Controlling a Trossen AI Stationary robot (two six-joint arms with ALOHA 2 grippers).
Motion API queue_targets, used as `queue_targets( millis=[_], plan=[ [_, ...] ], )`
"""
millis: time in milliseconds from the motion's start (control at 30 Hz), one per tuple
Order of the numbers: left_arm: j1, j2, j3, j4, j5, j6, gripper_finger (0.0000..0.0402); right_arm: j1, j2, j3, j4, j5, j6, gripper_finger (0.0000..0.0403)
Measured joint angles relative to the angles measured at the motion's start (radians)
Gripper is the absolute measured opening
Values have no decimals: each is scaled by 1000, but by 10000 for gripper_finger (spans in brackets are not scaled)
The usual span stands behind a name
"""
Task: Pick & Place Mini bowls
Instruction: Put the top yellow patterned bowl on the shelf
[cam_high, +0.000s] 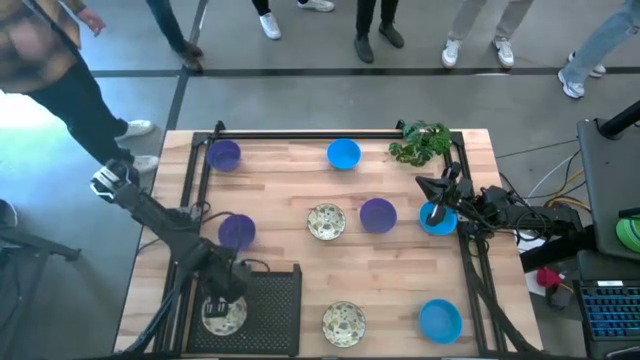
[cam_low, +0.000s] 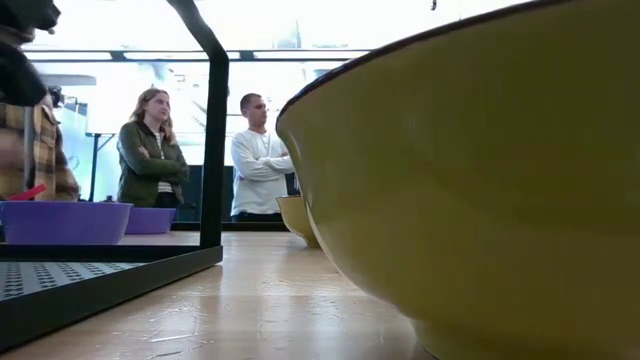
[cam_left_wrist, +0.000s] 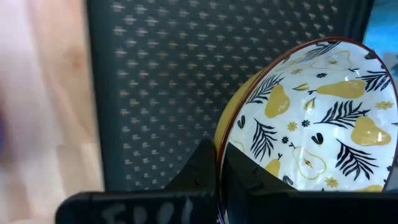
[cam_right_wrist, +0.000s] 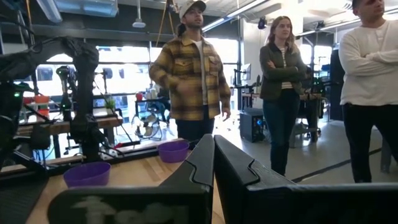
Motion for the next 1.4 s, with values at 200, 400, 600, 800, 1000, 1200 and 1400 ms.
queue_targets(
  millis=[200, 400, 600, 800, 1000, 1200, 1400],
  plan=[
    [-65, 47, 0, 34, 1, -17, 2, 0, 0, 0, 0, 0, 0, 8],
    [-127, 95, 0, 73, 8, -27, 3, 0, 0, 0, 0, 0, 3, 8],
    [-157, 137, 0, 105, 18, -37, 2, 0, 0, 0, 0, 0, 3, 8],
    [-165, 168, 0, 176, 33, -40, 1, 0, 0, 0, 0, 0, 8, 8],
    [-181, 176, -3, 178, 32, -49, 1, 0, 0, 0, 0, 0, 11, 8],
    [-197, 177, -28, 224, 43, -58, 1, 0, 0, 0, 0, 0, 11, 8],
    [-196, 177, -38, 225, 51, -58, 7, 0, 0, 0, 0, 0, 11, 8]
  ],
)
